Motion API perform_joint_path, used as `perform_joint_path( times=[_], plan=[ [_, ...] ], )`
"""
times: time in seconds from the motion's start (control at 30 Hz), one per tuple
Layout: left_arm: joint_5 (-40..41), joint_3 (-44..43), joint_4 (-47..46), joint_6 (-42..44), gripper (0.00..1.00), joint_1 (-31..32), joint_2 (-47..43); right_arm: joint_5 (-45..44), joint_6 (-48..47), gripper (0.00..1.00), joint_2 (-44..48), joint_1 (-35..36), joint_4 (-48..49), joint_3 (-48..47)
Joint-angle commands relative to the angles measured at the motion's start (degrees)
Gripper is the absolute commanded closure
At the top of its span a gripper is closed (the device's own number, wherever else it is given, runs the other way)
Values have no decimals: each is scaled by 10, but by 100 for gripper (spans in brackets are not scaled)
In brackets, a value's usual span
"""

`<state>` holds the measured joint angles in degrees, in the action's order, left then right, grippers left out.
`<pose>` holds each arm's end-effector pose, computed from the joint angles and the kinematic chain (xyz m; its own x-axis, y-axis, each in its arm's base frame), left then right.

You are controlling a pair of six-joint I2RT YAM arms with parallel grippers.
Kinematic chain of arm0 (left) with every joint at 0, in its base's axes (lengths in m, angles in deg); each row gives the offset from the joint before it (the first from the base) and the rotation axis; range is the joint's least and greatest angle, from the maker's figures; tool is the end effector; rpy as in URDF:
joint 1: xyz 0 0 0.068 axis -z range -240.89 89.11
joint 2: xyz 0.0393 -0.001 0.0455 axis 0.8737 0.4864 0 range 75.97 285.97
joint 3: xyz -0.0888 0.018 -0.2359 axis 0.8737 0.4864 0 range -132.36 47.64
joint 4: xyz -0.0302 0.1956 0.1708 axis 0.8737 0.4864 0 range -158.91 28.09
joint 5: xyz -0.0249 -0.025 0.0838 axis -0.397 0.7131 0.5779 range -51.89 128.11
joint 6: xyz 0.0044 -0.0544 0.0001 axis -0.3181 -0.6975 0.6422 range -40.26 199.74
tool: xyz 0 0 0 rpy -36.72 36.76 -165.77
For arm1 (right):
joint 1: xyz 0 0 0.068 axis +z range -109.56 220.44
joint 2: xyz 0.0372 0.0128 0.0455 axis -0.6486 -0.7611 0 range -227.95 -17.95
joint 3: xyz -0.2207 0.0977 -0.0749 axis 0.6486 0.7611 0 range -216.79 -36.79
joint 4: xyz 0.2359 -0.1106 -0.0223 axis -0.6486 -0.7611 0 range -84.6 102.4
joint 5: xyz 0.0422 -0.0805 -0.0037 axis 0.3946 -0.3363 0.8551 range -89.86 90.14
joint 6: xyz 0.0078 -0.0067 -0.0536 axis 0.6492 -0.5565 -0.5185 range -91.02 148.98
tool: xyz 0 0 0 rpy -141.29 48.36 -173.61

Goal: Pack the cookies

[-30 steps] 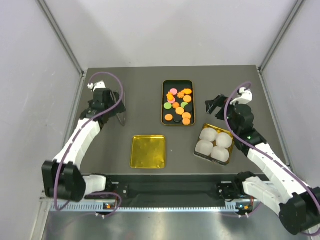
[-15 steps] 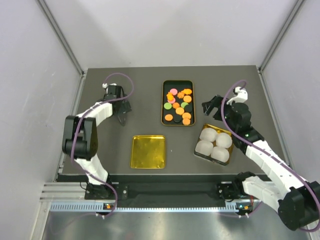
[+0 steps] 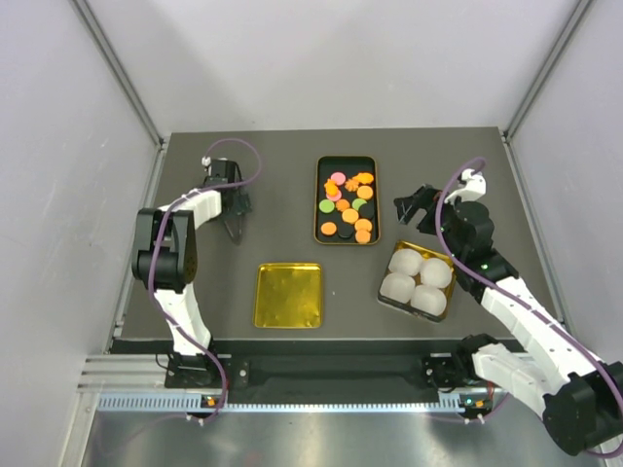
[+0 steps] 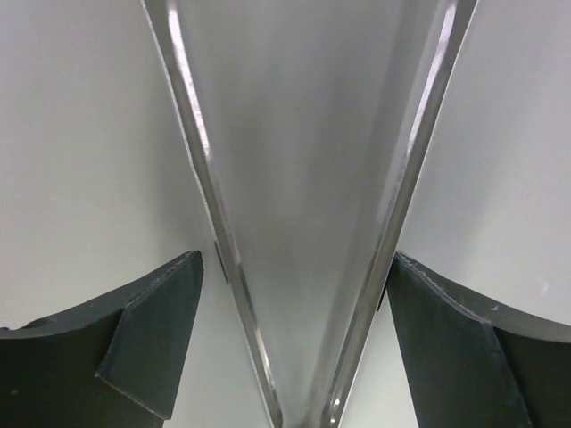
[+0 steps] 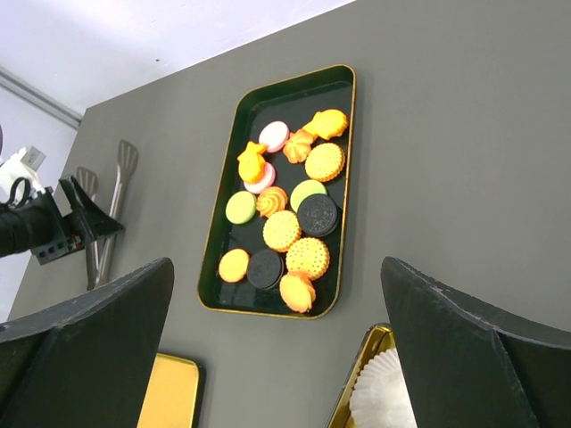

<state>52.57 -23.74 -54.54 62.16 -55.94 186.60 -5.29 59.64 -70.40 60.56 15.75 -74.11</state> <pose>0.3975 -0.0255 0.1444 -0.7453 -0.2291 -0.6262 -0.3033 0.9528 0.0125 0.2192 0.0767 0.2779 -0.2951 0.4325 -0.8520 -0.1220 0.8674 0.4825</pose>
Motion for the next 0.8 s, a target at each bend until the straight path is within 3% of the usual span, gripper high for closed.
perform_joint_path(
  times=[0.0, 0.3, 0.37, 0.77],
  plan=[
    [8, -11, -9, 16, 14, -6, 14, 9, -1, 0, 17, -1, 15, -23],
    [-16, -15, 29, -20, 32, -5, 7, 28, 4, 0, 9, -1, 15, -26],
    [-11, -23, 45, -33, 40, -5, -3, 35, 5, 0, 5, -2, 15, -28],
    [29, -116, 204, -40, 47, 59, -112, 67, 12, 0, 3, -1, 16, -31]
  ],
)
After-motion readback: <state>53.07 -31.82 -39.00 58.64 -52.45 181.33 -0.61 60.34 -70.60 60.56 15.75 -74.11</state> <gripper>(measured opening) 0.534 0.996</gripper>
